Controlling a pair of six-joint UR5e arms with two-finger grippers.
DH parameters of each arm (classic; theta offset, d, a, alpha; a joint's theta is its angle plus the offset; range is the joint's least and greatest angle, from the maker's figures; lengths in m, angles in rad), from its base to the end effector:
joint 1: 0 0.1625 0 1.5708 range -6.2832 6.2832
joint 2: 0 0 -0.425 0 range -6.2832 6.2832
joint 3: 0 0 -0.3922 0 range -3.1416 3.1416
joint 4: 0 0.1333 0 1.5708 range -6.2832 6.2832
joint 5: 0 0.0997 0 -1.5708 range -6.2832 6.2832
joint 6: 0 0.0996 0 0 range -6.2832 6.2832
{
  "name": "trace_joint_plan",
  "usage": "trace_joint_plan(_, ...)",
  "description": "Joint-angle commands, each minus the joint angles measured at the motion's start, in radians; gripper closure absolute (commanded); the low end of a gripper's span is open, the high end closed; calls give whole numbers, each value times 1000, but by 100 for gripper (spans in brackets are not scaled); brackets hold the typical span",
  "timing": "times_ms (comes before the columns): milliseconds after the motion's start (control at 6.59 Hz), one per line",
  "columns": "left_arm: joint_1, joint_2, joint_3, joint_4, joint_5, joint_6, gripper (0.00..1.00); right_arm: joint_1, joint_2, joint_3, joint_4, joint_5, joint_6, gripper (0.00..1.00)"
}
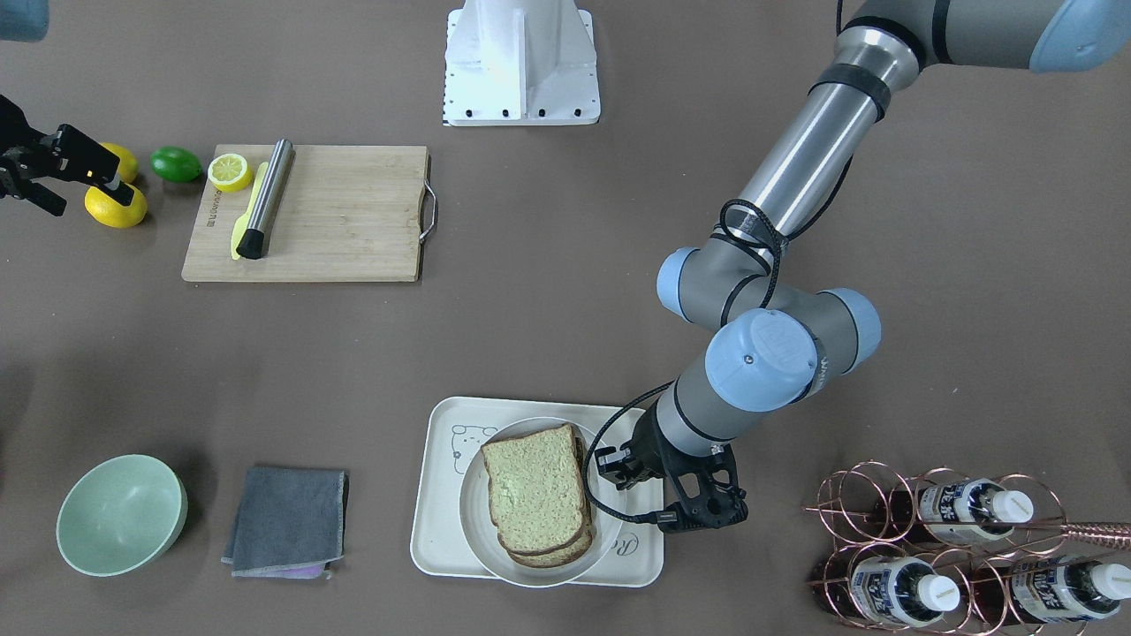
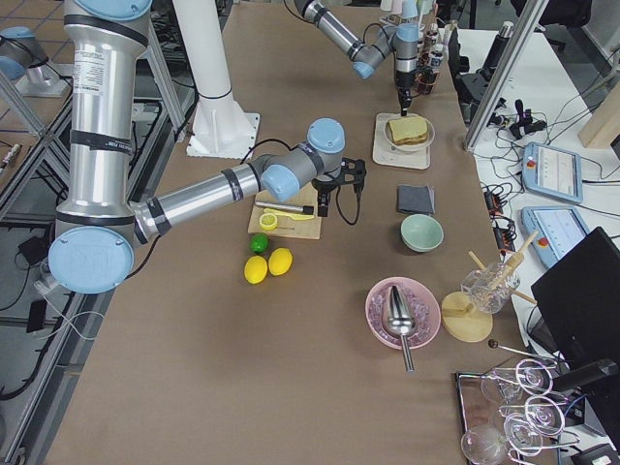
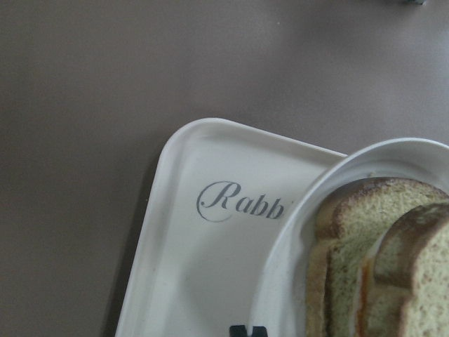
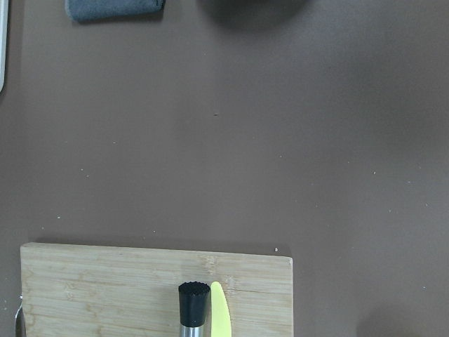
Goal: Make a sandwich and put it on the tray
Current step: 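Lower the plate onto the white tray and open the left gripper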
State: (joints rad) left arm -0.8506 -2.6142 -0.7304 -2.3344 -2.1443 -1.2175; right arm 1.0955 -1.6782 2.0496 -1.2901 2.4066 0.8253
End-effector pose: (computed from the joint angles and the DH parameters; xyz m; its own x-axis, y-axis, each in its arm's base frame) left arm 0.5188 -0.7114 0.2628 0.4681 -0.0928 -0.8788 0.1865 0.9825 -0.0045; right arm -0.1484 -0.4181 0.4353 0.5320 0.0396 0.8458 -0.0400 0.9990 -0.0216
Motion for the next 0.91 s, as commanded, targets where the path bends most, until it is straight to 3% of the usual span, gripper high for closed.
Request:
trace_joint_plan(0,8,2,3,-10,14,1,100,3,-9,-3,0,-4,2,0)
trace_joint_plan(152,8,5,2,-11,15,1,74,7,-18,1,0,-10,0,0)
trace_joint_plan(303,7,11,2,-11,15,3,42,13,-31,6,0,-11,0,0)
trace_joint_plan(607,-34,45,-80,-8,11,-10,25,29,-48,23,2,-14,0,0)
trace_joint_plan(759,-50,189,-268,0,11,-13,24,41,-46,23,2,-23,-3,0)
